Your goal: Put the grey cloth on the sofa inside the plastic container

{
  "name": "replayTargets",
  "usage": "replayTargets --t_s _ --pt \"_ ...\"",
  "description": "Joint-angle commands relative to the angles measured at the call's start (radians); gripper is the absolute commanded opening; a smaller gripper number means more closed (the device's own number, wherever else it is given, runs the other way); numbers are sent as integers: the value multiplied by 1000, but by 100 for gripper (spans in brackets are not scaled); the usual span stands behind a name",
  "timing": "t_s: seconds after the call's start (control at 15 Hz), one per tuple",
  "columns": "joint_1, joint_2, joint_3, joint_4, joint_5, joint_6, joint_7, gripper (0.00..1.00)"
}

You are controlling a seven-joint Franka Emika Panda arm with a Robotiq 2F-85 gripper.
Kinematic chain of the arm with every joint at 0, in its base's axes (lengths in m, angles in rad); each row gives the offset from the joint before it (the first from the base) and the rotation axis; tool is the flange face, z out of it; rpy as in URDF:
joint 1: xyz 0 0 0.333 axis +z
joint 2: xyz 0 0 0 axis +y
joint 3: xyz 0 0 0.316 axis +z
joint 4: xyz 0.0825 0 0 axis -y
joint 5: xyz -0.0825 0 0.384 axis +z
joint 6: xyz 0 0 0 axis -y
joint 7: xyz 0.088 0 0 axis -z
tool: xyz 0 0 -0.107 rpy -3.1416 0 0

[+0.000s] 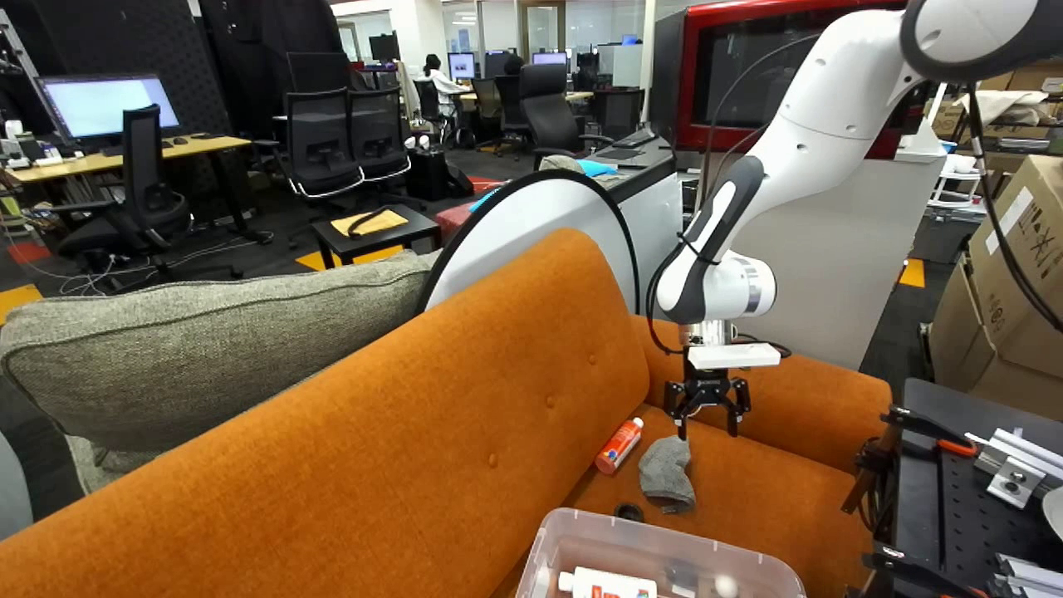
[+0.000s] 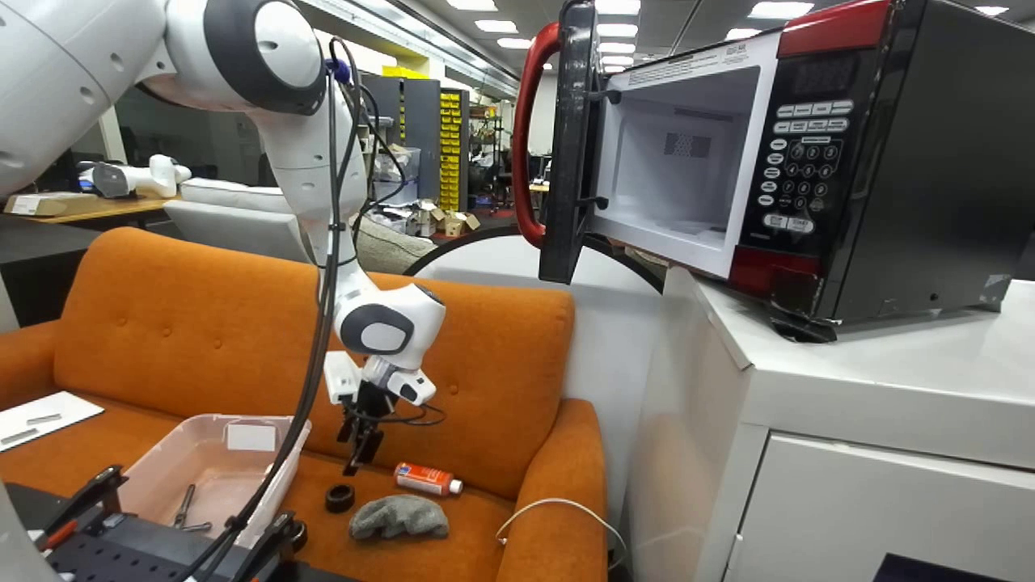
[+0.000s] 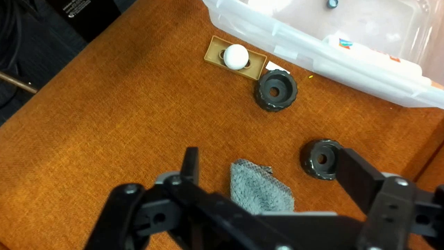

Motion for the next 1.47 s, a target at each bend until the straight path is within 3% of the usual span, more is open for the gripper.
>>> replayTargets --t_s 0.0,0.73,1.4 --pt "-14 24 13 21 -17 4 17 100" --pt "-17 67 14 65 -16 7 27 100" --pt "-23 314 -22 300 -26 16 130 100"
